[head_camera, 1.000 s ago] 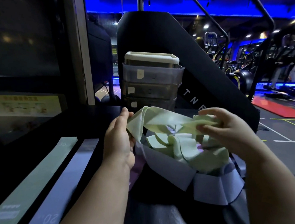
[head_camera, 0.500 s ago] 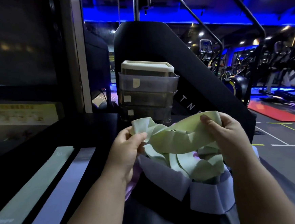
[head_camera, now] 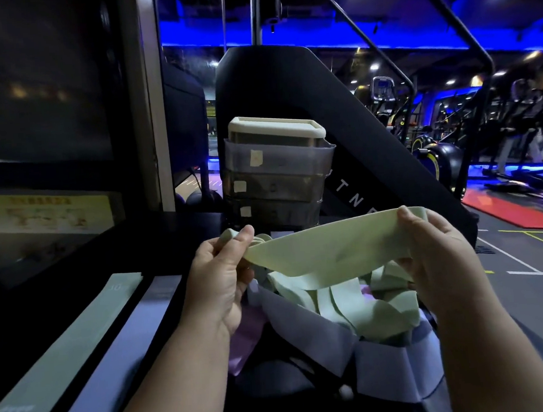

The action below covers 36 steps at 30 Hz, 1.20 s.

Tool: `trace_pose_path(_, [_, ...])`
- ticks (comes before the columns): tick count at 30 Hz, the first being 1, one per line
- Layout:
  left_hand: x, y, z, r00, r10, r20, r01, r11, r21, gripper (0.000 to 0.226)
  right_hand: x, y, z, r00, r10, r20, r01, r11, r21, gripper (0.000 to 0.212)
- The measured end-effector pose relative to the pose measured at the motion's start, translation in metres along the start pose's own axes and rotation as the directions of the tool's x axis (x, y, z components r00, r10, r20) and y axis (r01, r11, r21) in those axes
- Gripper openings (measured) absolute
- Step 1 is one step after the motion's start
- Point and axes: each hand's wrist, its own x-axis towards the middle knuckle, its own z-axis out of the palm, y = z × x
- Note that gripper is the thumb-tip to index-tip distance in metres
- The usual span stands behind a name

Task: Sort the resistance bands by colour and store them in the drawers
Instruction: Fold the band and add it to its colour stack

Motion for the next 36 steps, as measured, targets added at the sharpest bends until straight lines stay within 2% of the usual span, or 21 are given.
trace_pose_path(4, [0.000, 0.004, 0.000, 0.999, 0.028, -0.026, -0.029, 0.999, -0.043, 0.061, 0.001, 0.001, 0.002, 1.000, 0.003, -0.004, -0.003, 1.000, 0.016, 0.015])
trace_pose_path(6, [-0.002, 0.004, 0.000, 0.999, 0.037, -0.037, -0.039, 0.998, -0.050, 0.067, 0.001, 0.002, 0.001, 1.000, 0.005, 0.001, -0.005, 1.000, 0.030, 0.015])
trace_pose_path(10, [-0.005, 0.005, 0.002, 0.999, 0.022, 0.050, -0.020, 0.999, -0.042, 0.032, 0.002, 0.002, 0.001, 1.000, -0.005, -0.028, 0.006, 1.000, 0.019, 0.012])
trace_pose_path(13, [-0.002, 0.002, 0.000, 0.999, 0.019, 0.040, -0.017, 0.999, -0.037, 0.011, 0.003, 0.003, -0.001, 0.997, -0.020, -0.069, 0.020, 1.000, 0.000, 0.010])
trace_pose_path(19, [0.003, -0.003, -0.003, 0.986, 0.152, -0.074, -0.141, 0.980, 0.142, 0.030, 0.007, 0.007, -0.004, 0.993, -0.057, -0.107, 0.042, 0.990, -0.136, 0.008])
trace_pose_path(23, [0.004, -0.006, -0.006, 0.954, 0.283, -0.102, -0.240, 0.921, 0.307, 0.026, 0.005, 0.005, -0.005, 0.992, -0.073, -0.105, 0.052, 0.979, -0.197, 0.024])
trace_pose_path(28, [0.006, -0.002, -0.010, 0.891, 0.403, -0.208, -0.281, 0.850, 0.445, 0.022, 0.004, 0.003, -0.007, 0.986, -0.106, -0.129, 0.073, 0.969, -0.237, 0.019])
trace_pose_path(31, [0.010, -0.004, -0.013, 0.921, 0.332, -0.203, -0.233, 0.888, 0.397, 0.017, 0.004, 0.001, -0.008, 0.990, -0.108, -0.085, 0.085, 0.968, -0.237, 0.016])
trace_pose_path(33, [0.011, -0.006, -0.012, 0.942, 0.277, -0.189, -0.187, 0.902, 0.389, 0.013, 0.004, 0.000, -0.009, 0.997, -0.063, -0.046, 0.051, 0.970, -0.239, 0.013])
trace_pose_path(36, [0.009, -0.005, -0.010, 0.940, 0.266, -0.213, -0.169, 0.907, 0.386, 0.011, 0.004, 0.000, -0.010, 1.000, 0.020, 0.003, -0.020, 0.988, -0.155, 0.014])
